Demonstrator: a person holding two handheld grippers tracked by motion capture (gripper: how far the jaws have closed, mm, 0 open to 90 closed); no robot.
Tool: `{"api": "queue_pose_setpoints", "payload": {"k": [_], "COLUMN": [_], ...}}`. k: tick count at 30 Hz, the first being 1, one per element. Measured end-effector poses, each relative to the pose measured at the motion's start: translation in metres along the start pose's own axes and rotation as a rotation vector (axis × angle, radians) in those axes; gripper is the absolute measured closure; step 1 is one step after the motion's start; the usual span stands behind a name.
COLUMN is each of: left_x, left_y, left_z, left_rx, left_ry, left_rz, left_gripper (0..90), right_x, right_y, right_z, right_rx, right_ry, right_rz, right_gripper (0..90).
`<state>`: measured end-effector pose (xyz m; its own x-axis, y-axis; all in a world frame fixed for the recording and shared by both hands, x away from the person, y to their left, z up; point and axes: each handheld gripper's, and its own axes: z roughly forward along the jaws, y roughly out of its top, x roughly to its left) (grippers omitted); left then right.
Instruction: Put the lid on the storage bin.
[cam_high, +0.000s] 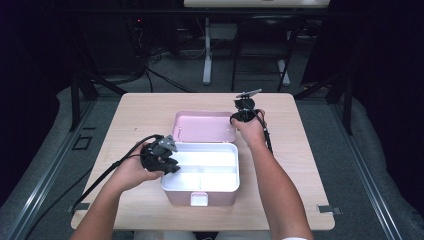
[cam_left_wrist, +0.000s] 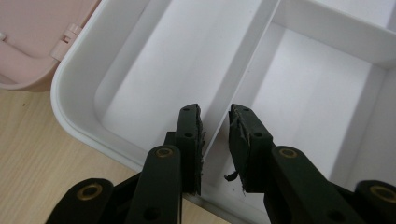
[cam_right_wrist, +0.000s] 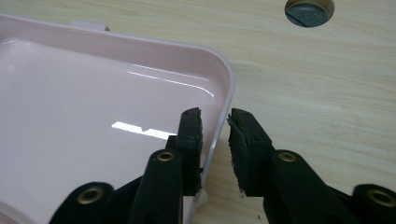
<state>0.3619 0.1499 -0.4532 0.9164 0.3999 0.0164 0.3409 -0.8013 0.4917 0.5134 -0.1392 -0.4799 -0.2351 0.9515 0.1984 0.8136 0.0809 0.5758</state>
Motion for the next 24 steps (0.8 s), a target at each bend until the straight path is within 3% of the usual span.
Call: {"api": "queue_pose_setpoints", "payload": {"k": [9,24], "left_x": [0.000,-0.001], "left_y": [0.000,0.000], "left_z": [0.000,0.000], "left_rx": [0.000,0.002], "left_ry": [0.002,0.006], "left_rz": [0.001,0.003], "left_gripper": [73.5,73.5], "right_x": [0.003,0.011], "right_y": [0.001,0.006], "right_z": [-0.002,-0.019], "right_rx": [0.021,-0.031], "right_ry": [-0.006,-0.031], "right_rz": [0.039,0.024], "right_gripper": [80.2,84.0]}}
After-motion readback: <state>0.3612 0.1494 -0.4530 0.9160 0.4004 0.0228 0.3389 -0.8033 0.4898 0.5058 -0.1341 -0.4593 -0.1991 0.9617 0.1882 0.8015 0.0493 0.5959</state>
